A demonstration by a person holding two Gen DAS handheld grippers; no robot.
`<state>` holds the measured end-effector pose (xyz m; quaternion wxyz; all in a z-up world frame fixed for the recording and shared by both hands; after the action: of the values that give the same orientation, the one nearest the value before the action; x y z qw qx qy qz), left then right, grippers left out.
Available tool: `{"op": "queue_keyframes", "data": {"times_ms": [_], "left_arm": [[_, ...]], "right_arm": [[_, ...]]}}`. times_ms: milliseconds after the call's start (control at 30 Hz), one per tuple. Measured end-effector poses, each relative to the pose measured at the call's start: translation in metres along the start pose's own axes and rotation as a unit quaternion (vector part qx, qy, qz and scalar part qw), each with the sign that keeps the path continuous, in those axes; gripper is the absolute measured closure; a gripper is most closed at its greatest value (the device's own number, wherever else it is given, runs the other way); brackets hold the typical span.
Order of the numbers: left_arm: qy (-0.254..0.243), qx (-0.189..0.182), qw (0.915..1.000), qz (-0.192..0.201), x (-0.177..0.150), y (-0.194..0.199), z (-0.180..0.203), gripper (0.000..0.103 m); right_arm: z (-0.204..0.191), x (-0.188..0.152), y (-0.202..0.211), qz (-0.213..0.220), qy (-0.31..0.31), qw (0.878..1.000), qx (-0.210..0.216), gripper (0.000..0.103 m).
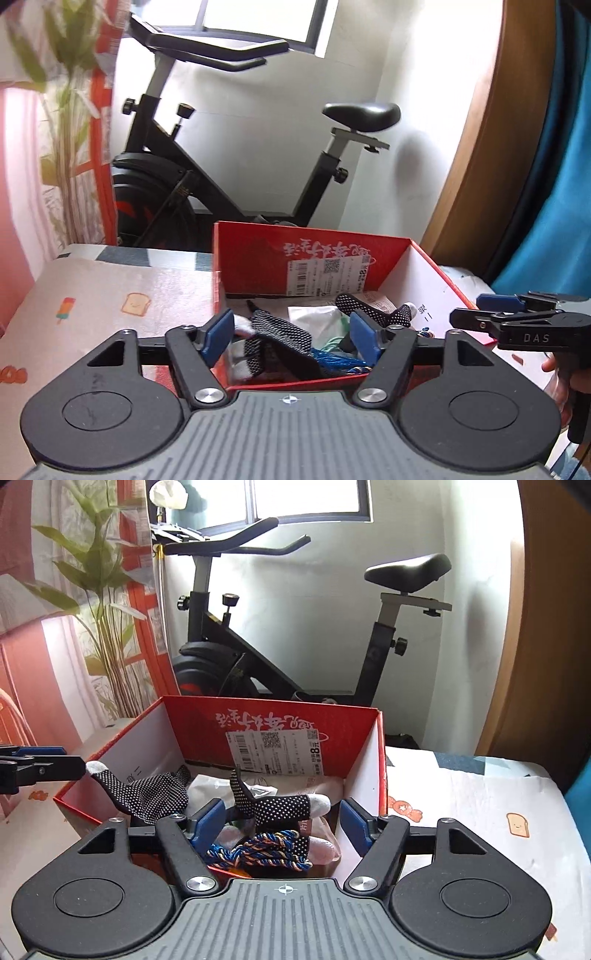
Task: Organize soft objects
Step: 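Move both tools down to the green knitted pouch beside the box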
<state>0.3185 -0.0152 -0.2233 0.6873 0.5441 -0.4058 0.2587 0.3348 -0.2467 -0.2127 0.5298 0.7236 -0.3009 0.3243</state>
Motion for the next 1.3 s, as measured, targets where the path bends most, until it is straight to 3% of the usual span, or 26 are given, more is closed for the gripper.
{"op": "queue_keyframes", "data": {"times_ms": [67,133,200,300,500,1167,1300], "left_arm": [[0.006,-0.005,1.0,-0.001,-0.005,0.009,-0.008,0.024],[0.008,-0.007,0.9999,-0.003,-0.011,0.017,-0.013,0.018],[0.004,0.004,1.0,-0.006,-0.019,0.024,-0.017,0.005],[-0.001,0.024,0.9996,-0.016,-0.027,0.03,-0.02,0.0],[0.013,0.058,0.9975,-0.04,-0.04,0.035,-0.026,0.0],[0.055,0.045,0.9943,-0.079,-0.075,0.029,-0.014,0.0],[0.057,0.037,0.9934,-0.092,-0.084,0.025,-0.009,0.0]], "right_arm": [[0.0,-0.001,0.007,0.007,-0.009,1.0,0.003,0.027],[0.001,-0.003,0.016,0.021,-0.03,0.999,0.009,0.011],[0.0,-0.006,0.023,0.03,-0.044,0.998,0.016,0.008],[-0.006,-0.01,0.029,0.03,-0.036,0.999,0.007,0.0],[-0.019,-0.016,0.037,0.033,-0.018,0.999,-0.009,0.0],[-0.034,-0.061,0.043,0.017,-0.007,1.0,0.022,0.0],[-0.033,-0.067,0.041,0.012,-0.007,0.999,0.029,0.005]]}}
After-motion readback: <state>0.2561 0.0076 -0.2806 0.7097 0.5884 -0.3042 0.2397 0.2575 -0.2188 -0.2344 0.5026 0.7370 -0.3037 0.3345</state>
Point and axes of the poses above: each gripper's, at about its wrist camera, not at the fingertips, and y roughly against the way its jaws point, z to its right, x to its top, the point moved 4 cm from there along -y, roughly the way its jaws point, and after that the axes turned 9 degrees about x, right-handed, at the moved point
